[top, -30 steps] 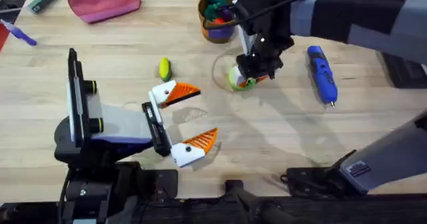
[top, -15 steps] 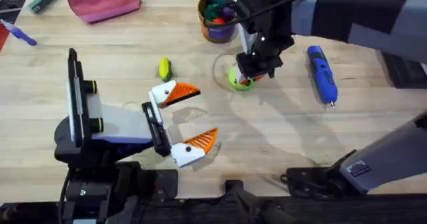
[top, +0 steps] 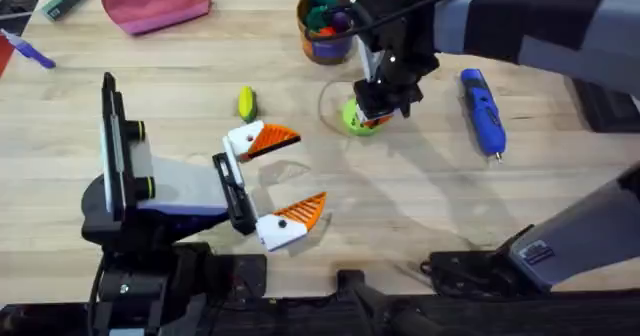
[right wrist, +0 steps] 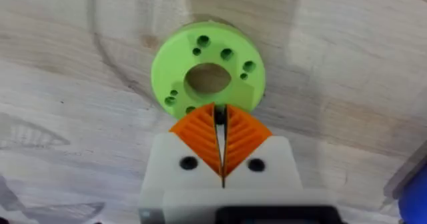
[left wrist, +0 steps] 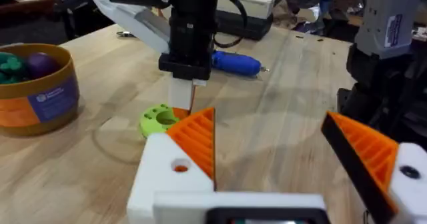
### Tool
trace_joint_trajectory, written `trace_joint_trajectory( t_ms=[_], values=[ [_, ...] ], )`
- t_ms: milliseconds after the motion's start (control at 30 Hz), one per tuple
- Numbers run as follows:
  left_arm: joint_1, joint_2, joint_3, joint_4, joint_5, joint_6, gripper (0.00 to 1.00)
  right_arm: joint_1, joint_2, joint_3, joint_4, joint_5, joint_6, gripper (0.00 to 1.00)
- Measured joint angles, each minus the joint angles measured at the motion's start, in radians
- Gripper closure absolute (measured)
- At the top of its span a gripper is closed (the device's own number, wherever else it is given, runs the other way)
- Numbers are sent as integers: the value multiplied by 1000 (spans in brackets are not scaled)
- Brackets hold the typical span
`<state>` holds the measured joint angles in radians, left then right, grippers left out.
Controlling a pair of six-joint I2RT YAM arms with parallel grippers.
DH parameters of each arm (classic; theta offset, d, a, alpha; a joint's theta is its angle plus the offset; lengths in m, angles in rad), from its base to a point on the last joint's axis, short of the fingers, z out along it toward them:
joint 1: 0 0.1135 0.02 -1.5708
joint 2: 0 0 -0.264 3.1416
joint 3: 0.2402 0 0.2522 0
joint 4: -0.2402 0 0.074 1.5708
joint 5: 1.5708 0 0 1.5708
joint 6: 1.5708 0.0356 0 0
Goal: Pick up the gripper from the table and insert it into the empty holder that is missing its gripper. Then pick up a screw, insert it into the mounting hole, and use the screwdriver to tighten it. Finally, clean up the table by picking up the vegetable and placing it into the bucket.
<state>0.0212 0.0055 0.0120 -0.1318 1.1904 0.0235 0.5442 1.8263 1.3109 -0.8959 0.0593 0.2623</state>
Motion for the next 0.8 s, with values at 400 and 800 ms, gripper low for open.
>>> trace_joint_trajectory(
  t_ms=[400,800],
  values=[
    [0,0,0,0,0,0,15,3,-9,0,-17,-2,0,995],
    [0,0,0,0,0,0,15,71,-105,278,-266,-1,0,995]
  ],
)
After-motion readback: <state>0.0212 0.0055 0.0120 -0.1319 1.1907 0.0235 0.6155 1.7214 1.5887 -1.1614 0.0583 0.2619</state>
